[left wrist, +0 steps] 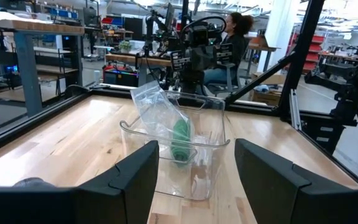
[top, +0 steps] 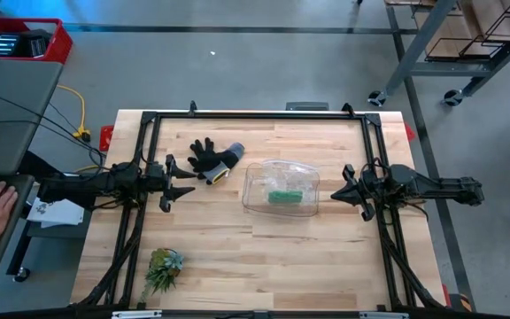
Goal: Roll bandage
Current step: Return to Home Position
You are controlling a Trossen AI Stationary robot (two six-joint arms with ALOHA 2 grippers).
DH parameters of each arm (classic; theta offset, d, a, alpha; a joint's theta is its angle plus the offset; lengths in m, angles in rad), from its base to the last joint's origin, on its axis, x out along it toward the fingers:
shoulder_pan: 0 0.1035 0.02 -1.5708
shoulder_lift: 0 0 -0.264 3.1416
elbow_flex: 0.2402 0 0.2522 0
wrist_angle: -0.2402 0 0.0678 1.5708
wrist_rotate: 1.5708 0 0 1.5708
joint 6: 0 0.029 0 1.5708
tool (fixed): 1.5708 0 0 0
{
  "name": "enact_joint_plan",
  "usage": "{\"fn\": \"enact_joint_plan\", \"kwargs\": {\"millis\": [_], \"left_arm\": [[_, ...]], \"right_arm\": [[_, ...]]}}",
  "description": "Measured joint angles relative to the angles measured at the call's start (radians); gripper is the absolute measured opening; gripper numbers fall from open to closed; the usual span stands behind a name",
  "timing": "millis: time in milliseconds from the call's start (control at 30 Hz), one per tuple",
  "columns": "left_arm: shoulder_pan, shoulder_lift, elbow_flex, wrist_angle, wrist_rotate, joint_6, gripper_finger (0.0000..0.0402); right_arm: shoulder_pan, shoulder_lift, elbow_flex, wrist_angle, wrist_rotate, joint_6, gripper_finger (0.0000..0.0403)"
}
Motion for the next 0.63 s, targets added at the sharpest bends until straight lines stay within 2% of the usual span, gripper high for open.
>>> {"fn": "enact_joint_plan", "kwargs": {"millis": [633], "left_arm": [[0.000,0.000,0.000,0.000,0.000,0.000,0.0206]], "right_arm": [[0.000,0.000,0.000,0.000,0.000,0.000,0.0000]]}}
